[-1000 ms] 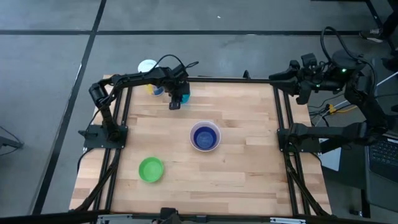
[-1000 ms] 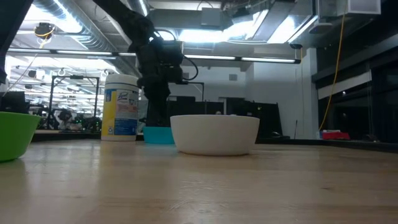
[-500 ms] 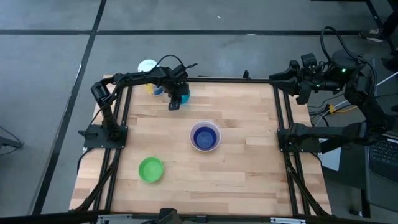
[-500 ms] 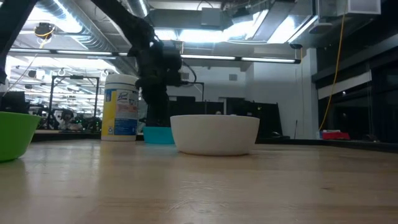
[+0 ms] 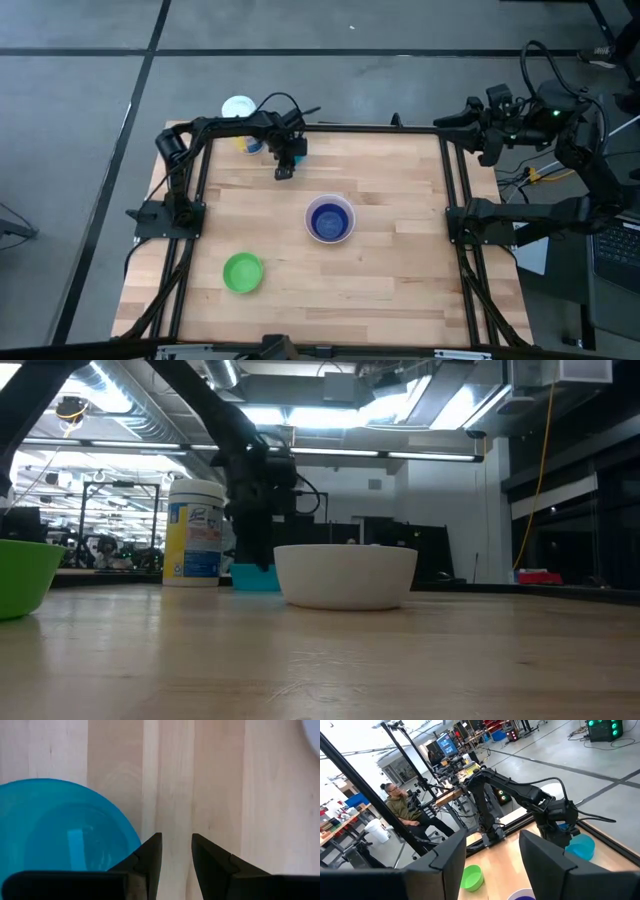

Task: Nest bowls inside each other
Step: Stack the light blue bowl in the blue bowl

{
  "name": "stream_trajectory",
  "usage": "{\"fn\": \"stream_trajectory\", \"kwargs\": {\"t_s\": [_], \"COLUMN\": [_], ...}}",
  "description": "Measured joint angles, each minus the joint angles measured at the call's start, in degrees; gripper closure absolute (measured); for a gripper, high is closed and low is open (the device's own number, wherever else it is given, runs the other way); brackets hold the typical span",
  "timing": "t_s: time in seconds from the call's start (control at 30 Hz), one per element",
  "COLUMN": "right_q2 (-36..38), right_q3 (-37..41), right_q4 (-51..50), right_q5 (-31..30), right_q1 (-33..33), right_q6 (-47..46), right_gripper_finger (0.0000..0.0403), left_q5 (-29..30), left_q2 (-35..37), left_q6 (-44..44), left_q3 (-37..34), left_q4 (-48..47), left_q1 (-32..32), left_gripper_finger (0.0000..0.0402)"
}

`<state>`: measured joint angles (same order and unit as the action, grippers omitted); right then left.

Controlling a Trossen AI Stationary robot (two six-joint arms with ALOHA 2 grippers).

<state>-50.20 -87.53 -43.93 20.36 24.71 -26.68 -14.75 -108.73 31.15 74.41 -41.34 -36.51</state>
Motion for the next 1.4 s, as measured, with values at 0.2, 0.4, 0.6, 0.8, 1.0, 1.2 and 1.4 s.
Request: {"fn": "stream_trajectory", "kwargs": {"t_s": [0.2,0.4,0.6,0.8,1.0,1.2,1.4], "right_q2": [0.1,0.1,0.1,0.1,0.1,0.1,0.1], "right_q3": [0.0,0.0,0.0,0.0,0.0,0.0,0.0], "right_q4": [0.4,1.1,1.1,1.2,1.3,1.3,1.3], "right_q5": [0.0,0.0,-0.5,-0.5,-0.5,-0.5,-0.5], "right_q1": [0.0,0.0,0.0,0.0,0.0,0.0,0.0], "right_q6": [-0.3,-0.3,-0.3,-1.0,-1.0,-1.2,-1.2], "right_gripper_finger": [0.0223,0.0224,0.0224,0.0224,0.0225,0.0225,0.0225], "left_q5": [-0.5,0.0,0.2,-0.4,-1.4,-1.8,-2.6], "left_q2": [2.4,3.6,2.3,2.1,2.1,2.1,1.2], "left_q6": [-0.9,-1.1,-1.0,-0.5,0.1,0.6,0.5], "left_q3": [0.9,1.0,1.0,1.0,1.0,1.0,1.0], "left_q4": [-0.1,3.7,3.4,2.6,0.9,0.8,0.7], "left_q1": [0.9,-0.1,-2.7,-4.2,-3.7,-3.7,-3.7], "left_gripper_finger": [0.03,0.03,0.03,0.03,0.03,0.03,0.03]}}
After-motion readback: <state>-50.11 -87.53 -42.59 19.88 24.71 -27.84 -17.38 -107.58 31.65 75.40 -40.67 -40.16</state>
